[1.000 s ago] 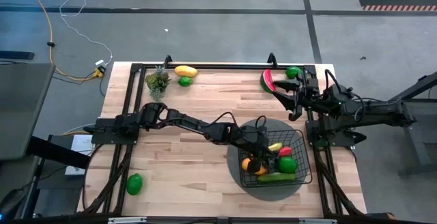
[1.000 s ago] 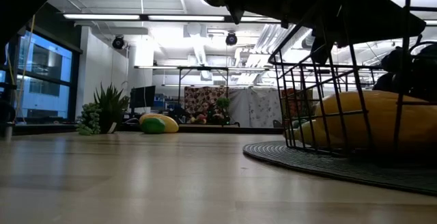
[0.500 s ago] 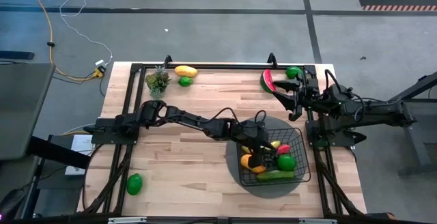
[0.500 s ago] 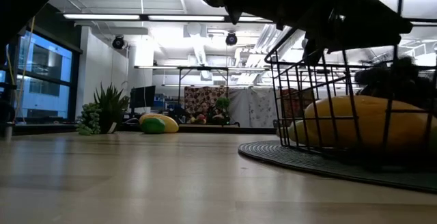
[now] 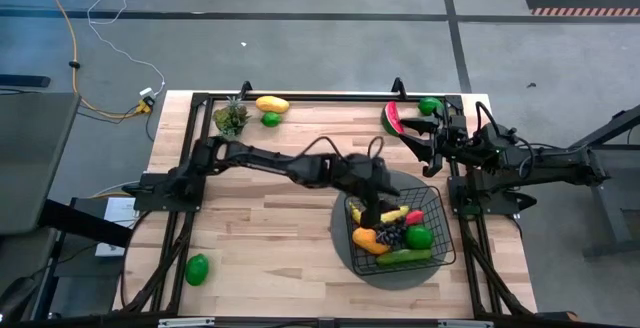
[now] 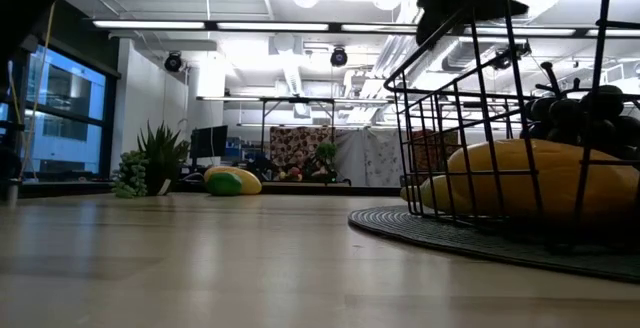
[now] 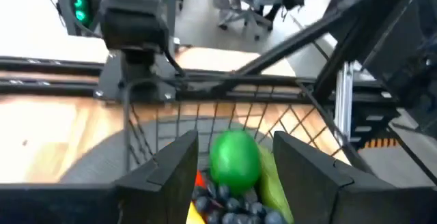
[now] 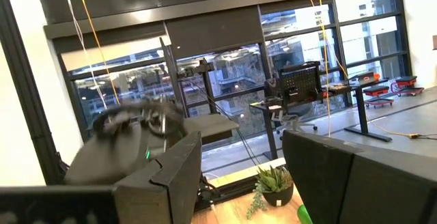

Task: Build produce basket
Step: Put the red chili pepper into the black basket

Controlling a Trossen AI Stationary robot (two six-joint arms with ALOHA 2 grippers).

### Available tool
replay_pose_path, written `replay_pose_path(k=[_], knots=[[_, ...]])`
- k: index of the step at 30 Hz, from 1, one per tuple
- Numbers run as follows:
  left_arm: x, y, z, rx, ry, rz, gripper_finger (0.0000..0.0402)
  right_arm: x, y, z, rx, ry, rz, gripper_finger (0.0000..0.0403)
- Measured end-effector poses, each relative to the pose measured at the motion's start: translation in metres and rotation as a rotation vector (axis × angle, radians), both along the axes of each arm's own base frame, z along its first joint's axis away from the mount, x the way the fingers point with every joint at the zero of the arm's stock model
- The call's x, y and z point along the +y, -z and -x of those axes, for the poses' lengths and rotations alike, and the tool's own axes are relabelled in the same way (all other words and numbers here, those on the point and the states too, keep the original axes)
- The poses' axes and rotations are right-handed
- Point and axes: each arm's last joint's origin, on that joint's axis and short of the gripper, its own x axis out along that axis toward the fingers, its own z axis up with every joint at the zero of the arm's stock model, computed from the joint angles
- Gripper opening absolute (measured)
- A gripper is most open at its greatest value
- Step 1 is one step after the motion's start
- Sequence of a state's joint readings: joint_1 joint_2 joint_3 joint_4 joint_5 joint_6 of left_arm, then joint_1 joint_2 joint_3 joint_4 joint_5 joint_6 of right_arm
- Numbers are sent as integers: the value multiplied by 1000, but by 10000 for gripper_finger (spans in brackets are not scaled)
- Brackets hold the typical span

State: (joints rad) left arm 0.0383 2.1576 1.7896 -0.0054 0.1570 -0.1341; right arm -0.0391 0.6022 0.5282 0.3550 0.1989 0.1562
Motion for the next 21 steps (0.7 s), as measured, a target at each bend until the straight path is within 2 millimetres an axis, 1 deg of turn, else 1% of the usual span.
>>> replay_pose_path(k=[5, 9, 12, 14, 17, 19, 21], knots=[[6, -35, 13, -72, -8, -17, 182, 0, 0, 0, -1, 0, 0, 188], [14, -67, 34, -67, -9, -40, 182, 0, -1, 0, -8, -3, 7, 188], [21, -95, 58, -52, 10, -69, 182, 0, -1, 0, -1, 6, 42, 188], [25, -114, 77, -49, 2, -76, 180, 0, -1, 0, 4, 11, 60, 188], [27, -137, 105, -103, -11, -83, 179, 0, -1, 0, 9, 12, 65, 188], [26, -144, 123, -149, -22, -81, 179, 0, -1, 0, 9, 13, 65, 188], [24, -145, 141, -209, -41, -68, 179, 0, 0, 0, 11, 13, 65, 188]])
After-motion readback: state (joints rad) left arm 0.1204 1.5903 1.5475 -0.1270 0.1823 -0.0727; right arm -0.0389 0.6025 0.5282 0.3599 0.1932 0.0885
